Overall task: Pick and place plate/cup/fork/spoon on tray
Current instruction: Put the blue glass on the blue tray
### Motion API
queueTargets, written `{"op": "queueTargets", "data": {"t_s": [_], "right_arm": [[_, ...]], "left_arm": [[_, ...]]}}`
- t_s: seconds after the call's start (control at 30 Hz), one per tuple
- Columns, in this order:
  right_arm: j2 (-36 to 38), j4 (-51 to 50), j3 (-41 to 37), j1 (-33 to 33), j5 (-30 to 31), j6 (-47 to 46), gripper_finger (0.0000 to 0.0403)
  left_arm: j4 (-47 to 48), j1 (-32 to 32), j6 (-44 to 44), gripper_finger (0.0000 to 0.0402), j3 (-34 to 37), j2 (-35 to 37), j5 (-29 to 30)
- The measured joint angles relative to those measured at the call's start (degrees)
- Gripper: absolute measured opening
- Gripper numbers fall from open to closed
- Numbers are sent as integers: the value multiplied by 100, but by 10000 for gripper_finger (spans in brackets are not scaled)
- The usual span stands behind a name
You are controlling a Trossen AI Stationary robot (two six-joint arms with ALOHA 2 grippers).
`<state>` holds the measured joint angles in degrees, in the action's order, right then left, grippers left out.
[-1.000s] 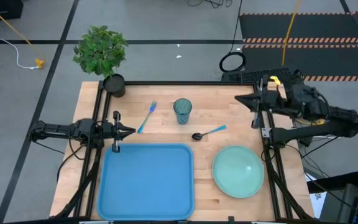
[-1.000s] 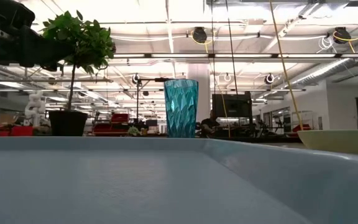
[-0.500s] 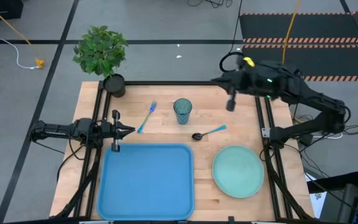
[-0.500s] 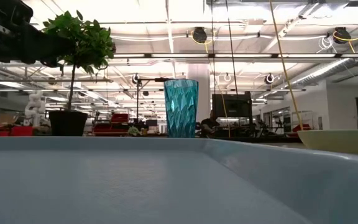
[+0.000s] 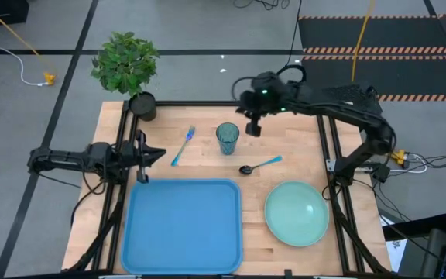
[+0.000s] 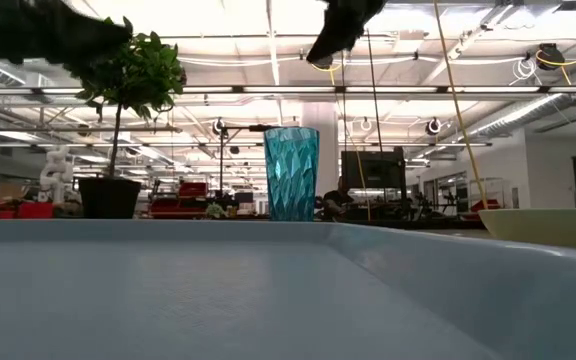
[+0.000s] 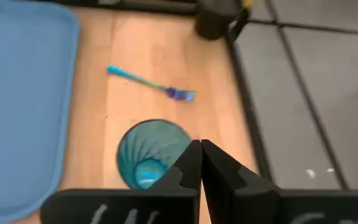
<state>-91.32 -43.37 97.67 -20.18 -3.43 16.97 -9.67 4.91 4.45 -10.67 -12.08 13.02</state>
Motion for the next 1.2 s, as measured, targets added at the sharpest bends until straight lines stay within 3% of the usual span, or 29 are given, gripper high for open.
{"op": "queueTargets", "data": {"t_s": [0.23,0.63,0.83,1.03,1.2], "right_arm": [[-558,-147,0,181,-141,66,7],[-695,-240,-2,577,-139,-129,71],[-689,-80,-281,727,-136,-79,98],[-692,170,-717,727,-119,29,127],[-694,501,-992,727,-119,87,143]], "left_arm": [[1207,0,251,31,-1824,-1484,35],[3655,0,859,31,-4893,-3652,53],[4078,22,445,31,-4863,-4145,8],[3498,52,406,31,-4248,-4461,10],[3310,-1,600,31,-4204,-4622,72]]}}
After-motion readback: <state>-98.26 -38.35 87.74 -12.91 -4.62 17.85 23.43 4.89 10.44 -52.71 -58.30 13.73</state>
